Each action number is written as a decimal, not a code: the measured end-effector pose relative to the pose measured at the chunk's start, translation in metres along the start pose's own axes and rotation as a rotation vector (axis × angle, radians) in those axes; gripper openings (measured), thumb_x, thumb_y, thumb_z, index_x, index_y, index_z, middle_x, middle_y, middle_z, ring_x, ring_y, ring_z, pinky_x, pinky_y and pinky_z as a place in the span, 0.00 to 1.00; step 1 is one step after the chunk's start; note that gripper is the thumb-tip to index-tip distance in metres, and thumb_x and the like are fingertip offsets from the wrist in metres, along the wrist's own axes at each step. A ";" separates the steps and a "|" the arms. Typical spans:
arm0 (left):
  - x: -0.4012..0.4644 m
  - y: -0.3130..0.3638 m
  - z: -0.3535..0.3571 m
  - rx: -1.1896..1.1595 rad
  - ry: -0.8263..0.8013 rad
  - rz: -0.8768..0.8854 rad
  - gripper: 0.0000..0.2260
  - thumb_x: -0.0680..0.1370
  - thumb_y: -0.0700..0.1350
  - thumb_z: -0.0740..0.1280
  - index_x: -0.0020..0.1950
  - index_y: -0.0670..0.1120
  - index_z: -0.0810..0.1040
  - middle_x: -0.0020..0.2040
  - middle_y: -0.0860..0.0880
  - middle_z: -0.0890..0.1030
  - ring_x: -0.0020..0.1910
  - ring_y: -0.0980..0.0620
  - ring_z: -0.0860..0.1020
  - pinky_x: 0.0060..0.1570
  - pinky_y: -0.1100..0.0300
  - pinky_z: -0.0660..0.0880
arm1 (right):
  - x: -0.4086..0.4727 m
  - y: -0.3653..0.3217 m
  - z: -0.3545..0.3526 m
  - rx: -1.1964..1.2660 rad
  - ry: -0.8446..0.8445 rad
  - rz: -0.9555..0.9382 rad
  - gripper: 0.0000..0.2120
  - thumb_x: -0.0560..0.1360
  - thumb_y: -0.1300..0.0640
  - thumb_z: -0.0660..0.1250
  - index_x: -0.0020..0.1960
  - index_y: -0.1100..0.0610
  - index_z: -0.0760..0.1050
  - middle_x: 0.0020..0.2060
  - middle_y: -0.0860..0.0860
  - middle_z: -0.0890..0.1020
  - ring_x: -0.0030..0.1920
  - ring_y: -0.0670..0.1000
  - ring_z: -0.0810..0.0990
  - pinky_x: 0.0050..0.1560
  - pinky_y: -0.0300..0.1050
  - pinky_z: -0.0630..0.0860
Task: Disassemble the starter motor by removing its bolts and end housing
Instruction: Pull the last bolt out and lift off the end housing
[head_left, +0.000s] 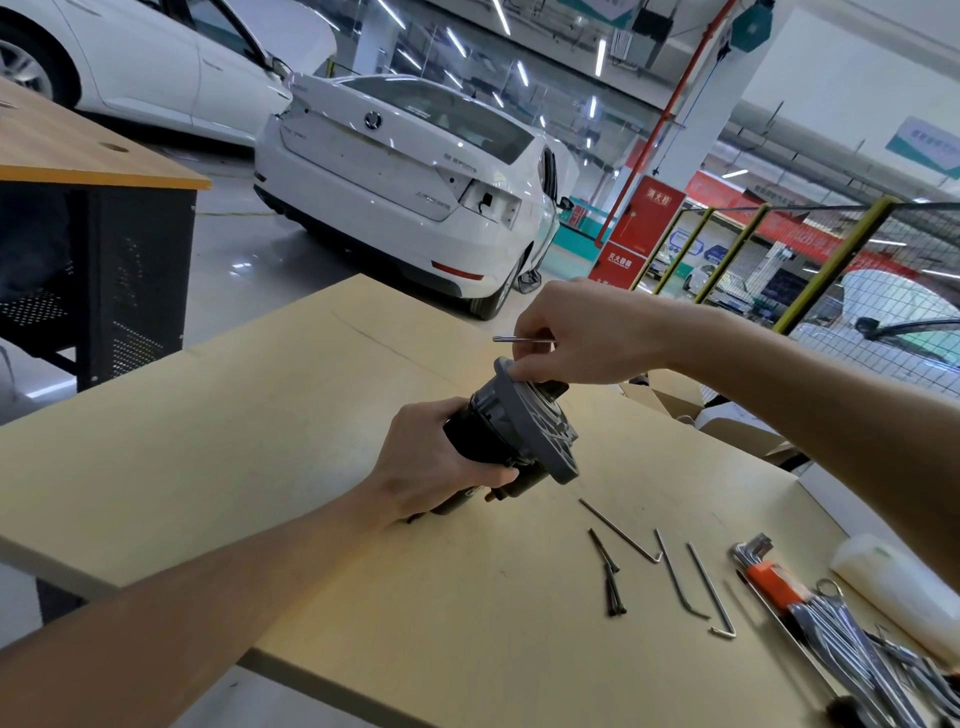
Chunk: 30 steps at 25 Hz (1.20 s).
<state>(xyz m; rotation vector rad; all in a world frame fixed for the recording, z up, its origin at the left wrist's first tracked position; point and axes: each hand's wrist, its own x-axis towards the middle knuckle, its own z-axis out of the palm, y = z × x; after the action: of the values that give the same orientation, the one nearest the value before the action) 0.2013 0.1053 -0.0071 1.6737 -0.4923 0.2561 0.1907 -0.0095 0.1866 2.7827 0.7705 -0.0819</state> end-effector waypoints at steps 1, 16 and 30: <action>0.000 0.000 0.000 0.003 -0.002 0.001 0.29 0.56 0.60 0.75 0.52 0.45 0.84 0.44 0.50 0.85 0.46 0.48 0.83 0.50 0.45 0.80 | 0.001 0.001 -0.001 0.006 -0.025 -0.003 0.17 0.78 0.47 0.65 0.49 0.62 0.81 0.43 0.58 0.84 0.45 0.57 0.81 0.47 0.52 0.79; 0.002 -0.004 0.001 0.064 -0.029 -0.011 0.21 0.60 0.50 0.81 0.50 0.47 0.84 0.41 0.52 0.85 0.42 0.51 0.82 0.47 0.47 0.80 | 0.003 0.013 -0.002 0.207 -0.120 0.034 0.09 0.74 0.51 0.69 0.38 0.53 0.81 0.26 0.39 0.80 0.30 0.37 0.78 0.30 0.28 0.71; 0.001 -0.004 0.000 0.065 -0.018 -0.010 0.20 0.63 0.45 0.83 0.52 0.45 0.84 0.43 0.50 0.85 0.44 0.50 0.82 0.49 0.47 0.80 | 0.000 0.019 -0.002 0.166 -0.103 -0.039 0.08 0.77 0.52 0.69 0.42 0.55 0.81 0.28 0.41 0.79 0.29 0.35 0.75 0.31 0.26 0.68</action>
<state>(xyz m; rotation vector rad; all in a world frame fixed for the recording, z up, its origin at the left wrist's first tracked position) 0.2037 0.1051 -0.0100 1.7422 -0.4939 0.2519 0.2004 -0.0246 0.1924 2.8917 0.8269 -0.3072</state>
